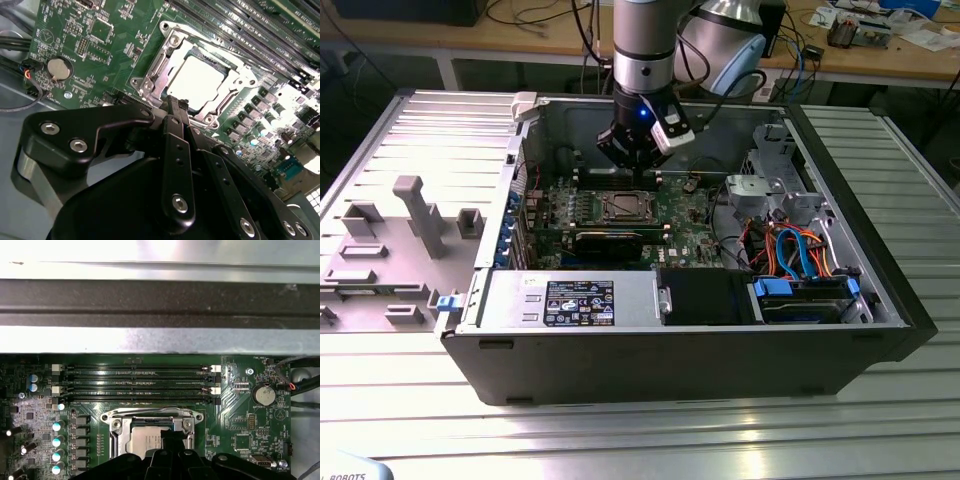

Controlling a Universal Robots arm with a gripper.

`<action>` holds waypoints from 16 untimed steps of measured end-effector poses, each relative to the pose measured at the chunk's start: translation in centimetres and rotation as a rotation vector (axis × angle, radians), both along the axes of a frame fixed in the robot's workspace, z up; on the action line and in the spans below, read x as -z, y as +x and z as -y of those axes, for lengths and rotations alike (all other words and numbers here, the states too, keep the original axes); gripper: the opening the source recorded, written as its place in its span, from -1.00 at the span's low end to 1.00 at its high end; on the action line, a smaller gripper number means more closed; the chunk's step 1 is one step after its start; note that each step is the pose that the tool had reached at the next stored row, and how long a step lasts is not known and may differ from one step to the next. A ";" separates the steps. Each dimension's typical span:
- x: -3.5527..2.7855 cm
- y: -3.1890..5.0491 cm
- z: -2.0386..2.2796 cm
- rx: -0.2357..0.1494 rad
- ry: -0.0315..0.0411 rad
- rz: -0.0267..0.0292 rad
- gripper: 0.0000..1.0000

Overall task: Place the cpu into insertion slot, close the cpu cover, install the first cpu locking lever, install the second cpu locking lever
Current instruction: 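Install the second cpu locking lever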

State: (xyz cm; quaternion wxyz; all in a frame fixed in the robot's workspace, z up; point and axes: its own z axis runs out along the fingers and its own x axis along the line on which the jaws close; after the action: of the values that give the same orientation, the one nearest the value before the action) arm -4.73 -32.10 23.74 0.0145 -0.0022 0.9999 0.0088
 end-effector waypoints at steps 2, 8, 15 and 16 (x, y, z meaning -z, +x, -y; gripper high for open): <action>0.01 0.00 0.22 0.000 0.0000 0.0000 -0.79; -0.15 -0.03 0.46 0.000 -0.0001 0.0000 -0.79; -0.19 -0.04 0.71 0.000 -0.0006 0.0000 -0.79; -0.17 -0.04 0.95 0.000 -0.0007 0.0000 -0.79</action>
State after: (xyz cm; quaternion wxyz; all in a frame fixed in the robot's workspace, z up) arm -4.76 -33.05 23.91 0.0145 -0.0022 0.9999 0.0085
